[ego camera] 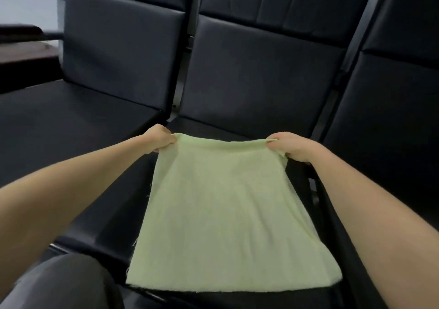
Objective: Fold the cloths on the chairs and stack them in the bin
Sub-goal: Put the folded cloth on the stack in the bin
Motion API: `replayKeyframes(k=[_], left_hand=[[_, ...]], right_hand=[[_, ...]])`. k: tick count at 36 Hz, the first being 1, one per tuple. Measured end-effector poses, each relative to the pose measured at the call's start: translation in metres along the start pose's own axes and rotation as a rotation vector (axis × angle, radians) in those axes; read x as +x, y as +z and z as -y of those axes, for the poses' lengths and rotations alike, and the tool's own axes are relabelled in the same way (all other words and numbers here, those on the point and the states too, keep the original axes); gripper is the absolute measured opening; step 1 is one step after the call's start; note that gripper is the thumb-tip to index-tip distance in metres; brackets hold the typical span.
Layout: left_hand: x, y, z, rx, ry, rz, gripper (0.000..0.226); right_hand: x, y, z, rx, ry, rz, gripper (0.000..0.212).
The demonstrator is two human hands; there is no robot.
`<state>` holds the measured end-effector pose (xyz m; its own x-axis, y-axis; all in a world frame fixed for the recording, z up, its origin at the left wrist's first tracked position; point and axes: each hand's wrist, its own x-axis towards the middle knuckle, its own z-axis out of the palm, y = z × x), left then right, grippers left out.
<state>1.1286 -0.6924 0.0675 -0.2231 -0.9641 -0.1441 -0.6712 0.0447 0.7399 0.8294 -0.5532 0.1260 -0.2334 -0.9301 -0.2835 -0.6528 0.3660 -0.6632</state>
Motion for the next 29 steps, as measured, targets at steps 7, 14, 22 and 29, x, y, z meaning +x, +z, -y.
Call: replayKeyframes(k=[7,14,22,29], left_hand=[[0.032,0.027,0.013,0.418,0.136,-0.054,0.030],[0.049,0.027,0.009,0.429,0.175,0.093,0.039],[0.040,0.014,-0.014,0.656,0.192,0.267,0.020],[0.023,-0.016,-0.060,0.681,0.264,0.063,0.025]], right_hand=[[0.074,0.021,-0.030,-0.352,0.021,-0.232,0.029],[0.095,0.041,-0.060,-0.687,0.043,-0.082,0.059],[0.076,0.000,-0.041,-0.838,0.130,0.064,0.024],[0.035,-0.027,-0.011,-0.600,0.210,-0.328,0.027]])
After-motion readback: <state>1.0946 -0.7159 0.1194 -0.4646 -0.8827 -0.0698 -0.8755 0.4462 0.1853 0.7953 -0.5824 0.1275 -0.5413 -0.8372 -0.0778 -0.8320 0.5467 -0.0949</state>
